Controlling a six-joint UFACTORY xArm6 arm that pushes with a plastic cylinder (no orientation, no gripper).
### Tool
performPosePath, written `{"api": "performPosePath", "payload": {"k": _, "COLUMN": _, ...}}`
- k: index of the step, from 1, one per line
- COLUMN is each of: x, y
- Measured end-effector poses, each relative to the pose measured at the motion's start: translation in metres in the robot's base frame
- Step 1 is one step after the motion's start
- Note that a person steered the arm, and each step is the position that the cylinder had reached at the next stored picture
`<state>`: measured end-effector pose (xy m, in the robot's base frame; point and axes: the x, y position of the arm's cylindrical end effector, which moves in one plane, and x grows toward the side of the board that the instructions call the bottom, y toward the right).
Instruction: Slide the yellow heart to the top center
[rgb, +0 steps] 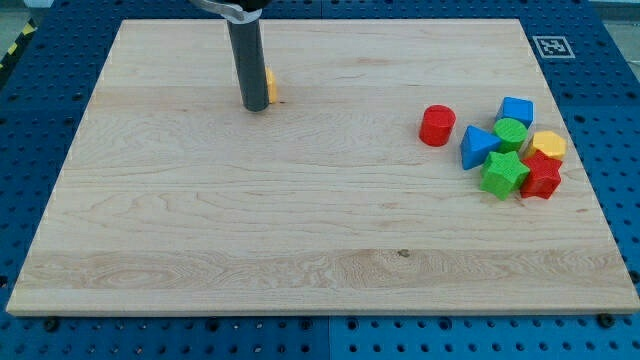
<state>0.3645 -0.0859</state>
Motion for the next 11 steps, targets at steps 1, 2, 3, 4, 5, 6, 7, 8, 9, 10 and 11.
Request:
{"api": "performPosePath", "payload": {"k": 1, "x": 0.0, "y": -0.01}}
{"api": "performPosePath", "payload": {"k": 2, "x": -0.005, "y": -0.012}}
{"api": "performPosePath", "payload": {"k": 3, "x": -0.02, "y": -0.012}}
{"api": "performPosePath", "payload": {"k": 4, "x": -0.034, "y": -0.006}}
{"api": "performPosePath", "payload": {"k": 5, "x": -0.039, "y": 0.01}}
{"api": "performPosePath", "payload": {"k": 6, "x": -0.047, "y": 0.02}}
{"api": "performPosePath", "payload": {"k": 7, "x": -0.057, "y": 0.027}}
{"api": "performPosePath", "payload": {"k": 8, "x": -0.065, "y": 0.035}}
{"api": "performPosePath", "payload": {"k": 9, "x": -0.067, "y": 0.039}}
{"api": "performPosePath", "payload": {"k": 10, "x": -0.067, "y": 0.046}}
{"api": "performPosePath", "payload": {"k": 11, "x": -0.068, "y": 0.061}}
